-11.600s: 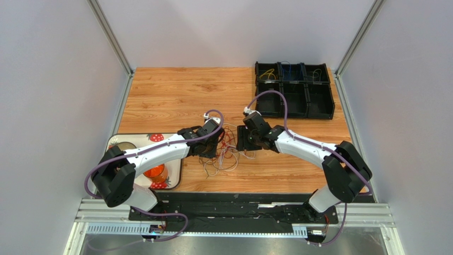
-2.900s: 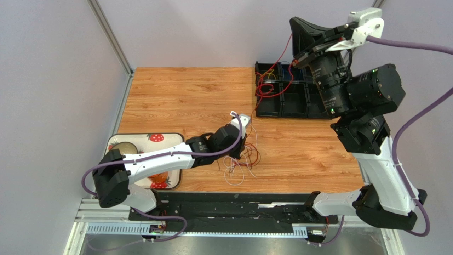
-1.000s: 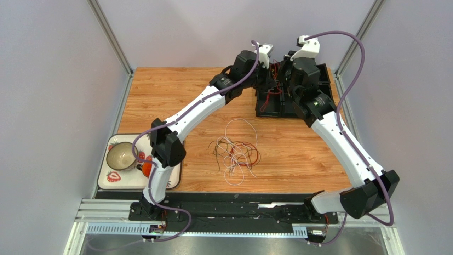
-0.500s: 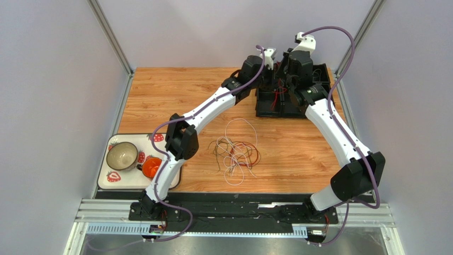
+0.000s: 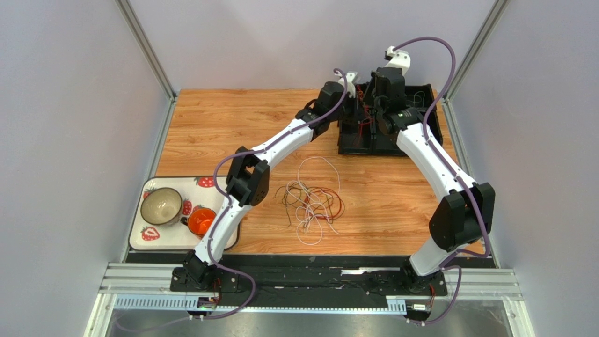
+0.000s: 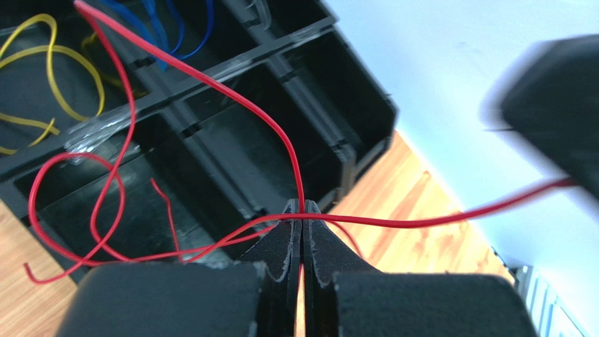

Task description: Untangle the cables

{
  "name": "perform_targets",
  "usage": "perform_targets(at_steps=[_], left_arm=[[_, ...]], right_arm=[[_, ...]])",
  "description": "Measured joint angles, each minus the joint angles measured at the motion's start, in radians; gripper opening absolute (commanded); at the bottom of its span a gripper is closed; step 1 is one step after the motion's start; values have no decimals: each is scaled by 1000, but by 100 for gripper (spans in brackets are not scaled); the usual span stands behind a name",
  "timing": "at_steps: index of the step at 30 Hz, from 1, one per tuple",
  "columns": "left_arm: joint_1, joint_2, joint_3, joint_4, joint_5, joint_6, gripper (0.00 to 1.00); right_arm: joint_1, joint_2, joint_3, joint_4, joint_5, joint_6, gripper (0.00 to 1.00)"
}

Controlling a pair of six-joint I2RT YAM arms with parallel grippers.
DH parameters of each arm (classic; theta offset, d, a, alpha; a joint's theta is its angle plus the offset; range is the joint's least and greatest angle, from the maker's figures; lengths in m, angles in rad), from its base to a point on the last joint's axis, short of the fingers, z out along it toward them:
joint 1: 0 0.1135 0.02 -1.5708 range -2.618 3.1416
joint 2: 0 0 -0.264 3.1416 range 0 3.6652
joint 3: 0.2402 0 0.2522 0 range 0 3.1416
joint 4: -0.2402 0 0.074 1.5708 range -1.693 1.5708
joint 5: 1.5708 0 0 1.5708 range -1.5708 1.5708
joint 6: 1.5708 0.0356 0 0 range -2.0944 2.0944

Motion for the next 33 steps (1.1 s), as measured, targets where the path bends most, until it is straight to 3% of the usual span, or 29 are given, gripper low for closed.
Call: perform_targets(at_steps=[21, 33], left_arm=[[-2, 85, -5, 44, 84, -77, 0], [-22, 80, -26, 28, 85, -70, 0]], right_arm=[[-4, 37, -3, -99, 216, 60, 0], [-14, -140, -55, -107, 240, 77, 0]])
